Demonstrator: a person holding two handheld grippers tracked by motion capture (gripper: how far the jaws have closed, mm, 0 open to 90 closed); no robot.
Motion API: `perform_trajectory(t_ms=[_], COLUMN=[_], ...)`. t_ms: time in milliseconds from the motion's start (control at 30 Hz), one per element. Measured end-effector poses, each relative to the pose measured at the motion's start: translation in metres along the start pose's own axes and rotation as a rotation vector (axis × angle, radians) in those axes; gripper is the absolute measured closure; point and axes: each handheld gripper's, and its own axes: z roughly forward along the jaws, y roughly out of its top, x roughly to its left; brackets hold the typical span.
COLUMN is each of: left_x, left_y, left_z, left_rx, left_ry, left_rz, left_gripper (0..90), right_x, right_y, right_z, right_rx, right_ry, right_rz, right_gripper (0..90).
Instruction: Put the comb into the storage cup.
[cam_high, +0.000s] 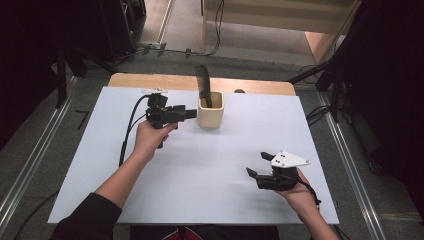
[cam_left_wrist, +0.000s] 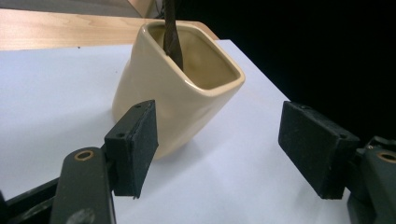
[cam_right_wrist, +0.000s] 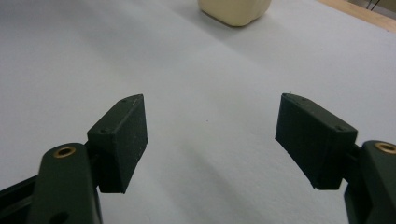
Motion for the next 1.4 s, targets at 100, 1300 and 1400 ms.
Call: perform_trajectory(t_ms=[100, 1300, 1400], left_x=[-0.002, -0.018, -0.019], left_y=[-0.004, -0.056, -0.061], left_z=[-0.004, -0.057, -0.062], left_rx=[0.011, 0.050, 0.054], left_ry=[0.002, -0.022, -0.021], left_rz=[0.018, 0.048, 0.047], left_gripper=[29.6, 29.5, 29.5], right_x=[0.000, -0.002, -0.003], right_y=[0.000, -0.002, -0.002], right_z=[0.000, 0.001, 0.001], right_rx=[0.001, 0.028, 0.031], right_ry=[0.004, 0.027, 0.027], right_rz=[0.001, 0.010, 0.011], right_gripper=[23.3, 23.3, 23.3])
